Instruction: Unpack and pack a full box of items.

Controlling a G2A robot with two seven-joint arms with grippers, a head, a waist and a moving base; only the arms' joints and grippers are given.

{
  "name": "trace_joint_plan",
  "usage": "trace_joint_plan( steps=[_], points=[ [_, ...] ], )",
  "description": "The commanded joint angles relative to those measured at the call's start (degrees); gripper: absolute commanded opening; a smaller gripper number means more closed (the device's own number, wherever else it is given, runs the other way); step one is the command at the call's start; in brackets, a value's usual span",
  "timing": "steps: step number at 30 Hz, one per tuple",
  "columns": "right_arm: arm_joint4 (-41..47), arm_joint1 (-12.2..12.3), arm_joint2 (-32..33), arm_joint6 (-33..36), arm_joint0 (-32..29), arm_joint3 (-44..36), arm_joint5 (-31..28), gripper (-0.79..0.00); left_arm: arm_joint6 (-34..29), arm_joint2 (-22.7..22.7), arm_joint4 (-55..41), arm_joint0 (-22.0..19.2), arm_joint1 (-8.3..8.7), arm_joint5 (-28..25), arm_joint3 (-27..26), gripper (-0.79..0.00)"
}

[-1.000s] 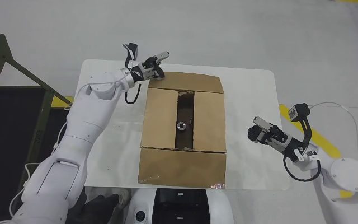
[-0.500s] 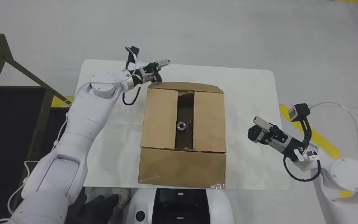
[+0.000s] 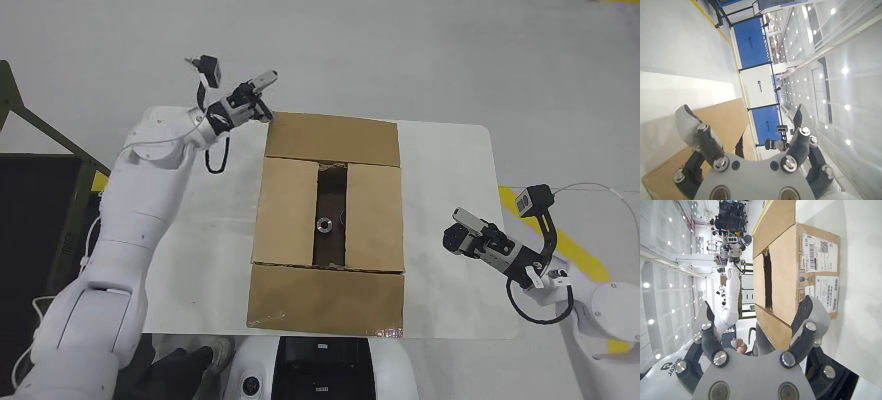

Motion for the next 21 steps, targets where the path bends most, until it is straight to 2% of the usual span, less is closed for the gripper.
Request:
trace_joint_plan(
  steps=[1, 13, 17, 21],
  points=[
    [0.0, 0.0, 0.0, 0.0, 0.0, 0.0, 0.0, 0.0, -0.88, -1.8, -0.41, 1.01, 0.53, -0.2, -1.54, 0.0],
    [0.0, 0.0, 0.0, 0.0, 0.0, 0.0, 0.0, 0.0, -14.02, -16.98, -0.27, 12.43, 5.3, -2.1, -10.16, 0.0],
    [0.0, 0.0, 0.0, 0.0, 0.0, 0.0, 0.0, 0.0, -22.37, -21.65, -1.87, 14.98, 6.77, -2.85, -11.68, 0.0],
    [0.0, 0.0, 0.0, 0.0, 0.0, 0.0, 0.0, 0.0, -29.69, -25.08, -3.13, 15.77, 8.03, -2.53, -11.78, 0.0]
  ],
)
